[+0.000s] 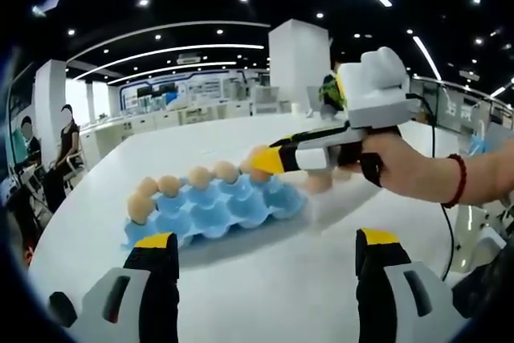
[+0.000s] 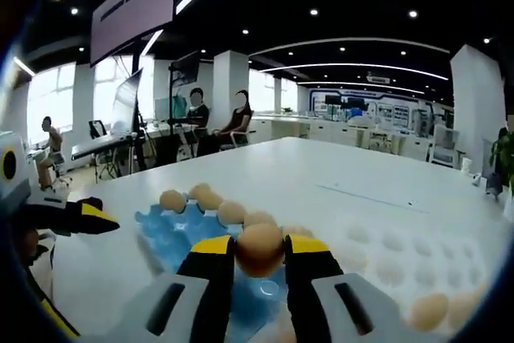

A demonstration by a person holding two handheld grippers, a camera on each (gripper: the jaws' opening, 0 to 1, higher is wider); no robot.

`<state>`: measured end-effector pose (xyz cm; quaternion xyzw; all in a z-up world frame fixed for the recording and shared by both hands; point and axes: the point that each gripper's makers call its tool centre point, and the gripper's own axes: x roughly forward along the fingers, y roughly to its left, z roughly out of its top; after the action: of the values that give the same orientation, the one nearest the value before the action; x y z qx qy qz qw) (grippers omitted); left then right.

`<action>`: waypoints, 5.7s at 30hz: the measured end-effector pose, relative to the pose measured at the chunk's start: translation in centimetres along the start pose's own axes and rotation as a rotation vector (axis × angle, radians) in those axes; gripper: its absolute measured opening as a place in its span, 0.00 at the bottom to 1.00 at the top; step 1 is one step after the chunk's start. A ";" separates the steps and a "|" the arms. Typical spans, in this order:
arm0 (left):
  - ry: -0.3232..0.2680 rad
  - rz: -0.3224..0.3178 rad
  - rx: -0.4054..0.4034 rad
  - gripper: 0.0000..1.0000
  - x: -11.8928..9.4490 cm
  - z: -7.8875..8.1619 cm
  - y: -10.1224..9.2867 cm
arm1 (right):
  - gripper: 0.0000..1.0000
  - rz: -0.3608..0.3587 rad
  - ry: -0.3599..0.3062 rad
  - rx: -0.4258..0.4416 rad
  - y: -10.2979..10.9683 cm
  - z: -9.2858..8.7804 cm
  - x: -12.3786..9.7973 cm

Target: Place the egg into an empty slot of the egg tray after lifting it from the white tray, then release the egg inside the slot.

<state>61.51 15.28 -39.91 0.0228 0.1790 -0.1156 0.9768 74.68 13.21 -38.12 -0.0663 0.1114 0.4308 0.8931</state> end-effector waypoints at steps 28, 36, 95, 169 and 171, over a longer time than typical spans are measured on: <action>0.008 0.047 -0.019 0.93 -1.6 -1.0 3.1 | 0.26 0.122 -0.006 -0.019 5.7 1.8 4.9; 0.006 0.055 -0.027 0.93 -2.1 -1.0 3.7 | 0.26 0.161 -0.005 -0.044 8.0 2.1 6.2; 0.009 0.013 -0.060 1.00 -1.9 -1.5 1.9 | 0.38 0.229 0.064 -0.046 10.1 -0.3 9.3; -0.039 0.048 -0.082 1.00 -0.5 -0.1 1.5 | 0.45 -0.018 0.062 0.000 -3.5 -1.9 -2.2; -0.037 0.044 -0.081 1.00 -0.4 -0.1 1.4 | 0.45 -0.032 0.065 0.013 -4.0 -2.2 -2.8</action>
<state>61.44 16.69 -39.83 -0.0151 0.1649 -0.0872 0.9823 75.80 8.17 -39.42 -0.0762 0.1419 0.4132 0.8963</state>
